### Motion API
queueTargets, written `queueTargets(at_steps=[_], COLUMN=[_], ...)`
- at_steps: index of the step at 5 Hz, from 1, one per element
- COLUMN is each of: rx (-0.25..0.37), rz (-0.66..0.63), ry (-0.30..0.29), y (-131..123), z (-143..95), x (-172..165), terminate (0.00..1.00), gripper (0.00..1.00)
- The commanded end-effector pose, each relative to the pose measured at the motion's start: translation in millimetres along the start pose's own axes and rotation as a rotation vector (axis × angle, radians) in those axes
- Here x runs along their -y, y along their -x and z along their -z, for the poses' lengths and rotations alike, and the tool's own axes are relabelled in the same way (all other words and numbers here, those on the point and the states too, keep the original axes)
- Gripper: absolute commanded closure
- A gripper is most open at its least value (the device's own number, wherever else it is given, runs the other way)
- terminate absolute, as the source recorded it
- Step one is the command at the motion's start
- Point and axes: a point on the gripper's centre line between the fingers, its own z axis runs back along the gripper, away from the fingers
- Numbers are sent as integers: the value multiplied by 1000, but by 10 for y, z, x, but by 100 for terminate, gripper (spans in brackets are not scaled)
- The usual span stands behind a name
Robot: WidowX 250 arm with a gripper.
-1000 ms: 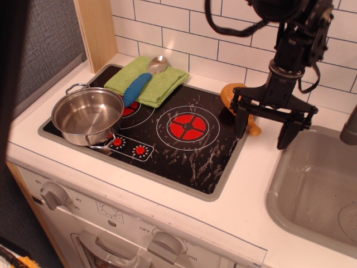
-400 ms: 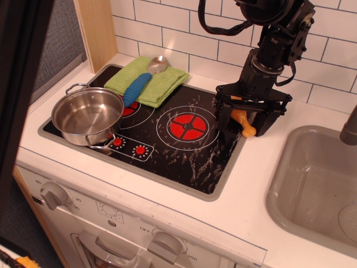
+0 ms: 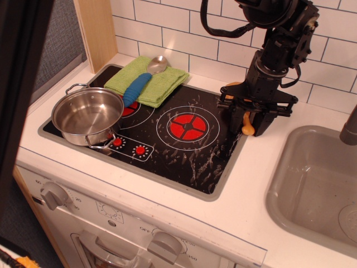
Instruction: Place the chicken leg inside of the pot.
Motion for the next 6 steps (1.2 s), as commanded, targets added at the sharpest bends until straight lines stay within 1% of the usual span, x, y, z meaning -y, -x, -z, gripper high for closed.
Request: queueTargets(at_steps=[1, 2, 3, 4, 5, 6], rx=[144, 196, 126, 51, 0, -15], rz=[164, 264, 325, 349, 369, 399], ry=[72, 76, 85, 82, 75, 76], y=[-120, -169, -127, -58, 68, 116], z=[-481, -788, -836, -704, -595, -556], x=[-467, -1085, -1722, -2219, -2311, -2271], terminate=[0, 0, 0, 0, 0, 0], gripper=[100, 100, 100, 100, 100, 100])
